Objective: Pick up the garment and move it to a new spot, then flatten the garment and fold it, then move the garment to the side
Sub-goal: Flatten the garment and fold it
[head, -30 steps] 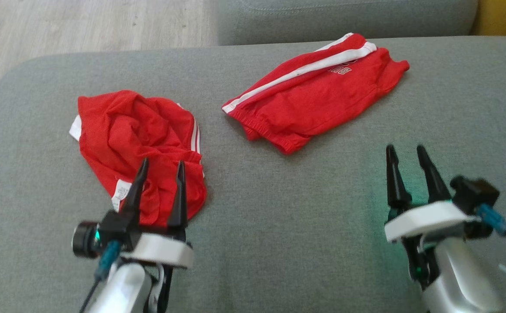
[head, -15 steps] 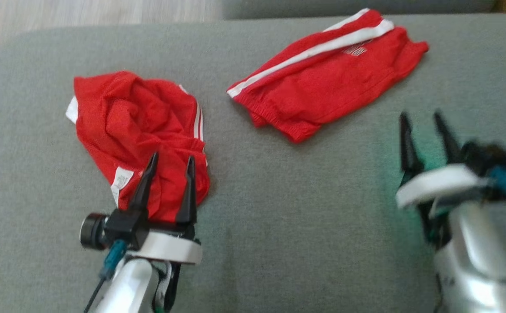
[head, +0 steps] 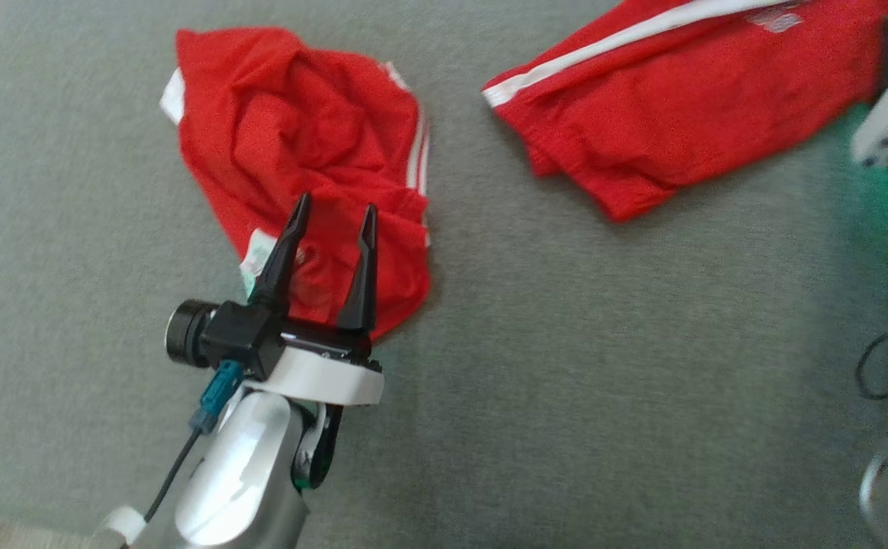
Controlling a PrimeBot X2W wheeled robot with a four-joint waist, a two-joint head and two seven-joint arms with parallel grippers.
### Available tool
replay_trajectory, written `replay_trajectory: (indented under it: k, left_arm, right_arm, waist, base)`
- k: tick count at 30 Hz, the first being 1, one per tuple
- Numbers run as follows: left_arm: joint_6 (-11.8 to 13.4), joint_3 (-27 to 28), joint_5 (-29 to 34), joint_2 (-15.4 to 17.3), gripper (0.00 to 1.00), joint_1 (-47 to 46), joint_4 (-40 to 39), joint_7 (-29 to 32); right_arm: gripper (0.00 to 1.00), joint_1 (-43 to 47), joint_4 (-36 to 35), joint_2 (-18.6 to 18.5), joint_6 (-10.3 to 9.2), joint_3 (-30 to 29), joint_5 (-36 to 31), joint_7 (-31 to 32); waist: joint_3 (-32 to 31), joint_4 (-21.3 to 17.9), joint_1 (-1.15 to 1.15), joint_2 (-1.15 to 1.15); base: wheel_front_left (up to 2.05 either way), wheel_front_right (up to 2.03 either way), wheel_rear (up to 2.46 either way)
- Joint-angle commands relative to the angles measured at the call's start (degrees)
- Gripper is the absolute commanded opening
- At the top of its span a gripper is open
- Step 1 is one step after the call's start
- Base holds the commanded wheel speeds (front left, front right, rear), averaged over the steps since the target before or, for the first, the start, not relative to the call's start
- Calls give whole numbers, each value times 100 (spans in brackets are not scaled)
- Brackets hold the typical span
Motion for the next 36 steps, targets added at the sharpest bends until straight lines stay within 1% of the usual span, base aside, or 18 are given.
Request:
replay_trajectory:
  k: [1,5,9,10,12,15,19,20,21,24,29,36]
  left_arm:
    - [-38,166,-12,18,100,-186,-166,-30]
    - [-51,66,-71,4,100,-256,-185,-30]
    - [16,-71,-236,2,100,-348,-266,-30]
    - [16,-71,-236,2,100,-348,-266,-30]
    - [57,-118,-286,1,100,-384,-287,-30]
    - [99,-173,-328,1,100,-410,-282,-30]
    - [141,-177,-342,0,100,-437,-266,-30]
    - [147,-174,-344,0,100,-447,-262,-30]
    - [148,-168,-342,0,100,-461,-258,-30]
    - [152,-143,-327,0,100,-494,-260,-30]
    - [141,-101,-301,0,100,-488,-224,-30]
    - [127,31,-211,0,100,-362,-141,-30]
  right_arm:
    - [100,-375,43,-101,-5,-41,-221,69]
    - [100,-789,470,-380,-5,-370,-765,208]
    - [100,-1042,759,-649,-5,-571,-1342,309]
    - [100,-1042,759,-649,-5,-571,-1342,309]
    - [100,-1117,852,-723,-5,-646,-1606,358]
    - [100,-1201,1045,-743,-5,-700,-1825,383]
    - [100,-1293,1448,-735,-5,-676,-1901,522]
    - [54,-1327,1563,-736,-5,-648,-1881,554]
    - [0,-1368,1677,-745,-5,-612,-1844,568]
    - [0,-1512,1981,-805,-5,-461,-1686,518]
    - [0,-1660,2344,-911,-5,-290,-1220,123]
    - [0,-1488,2749,-822,-5,-21,-450,-516]
  waist:
    - [297,330,-1,0]
    - [465,515,-1,0]
    - [615,656,-1,0]
    - [615,656,-1,0]
    - [665,686,-1,0]
    - [702,694,-1,0]
    - [720,641,-1,0]
    - [724,624,-1,0]
    - [729,602,-1,0]
    - [731,521,-1,0]
    - [630,350,-1,0]
    - [245,7,-1,0]
  base:
    - [0,0,0]
    - [0,0,0]
    - [0,0,0]
    - [0,0,0]
    - [0,0,0]
    - [0,0,0]
    - [0,0,0]
    - [0,0,0]
    - [0,0,0]
    - [0,0,0]
    - [0,0,0]
    - [0,0,0]
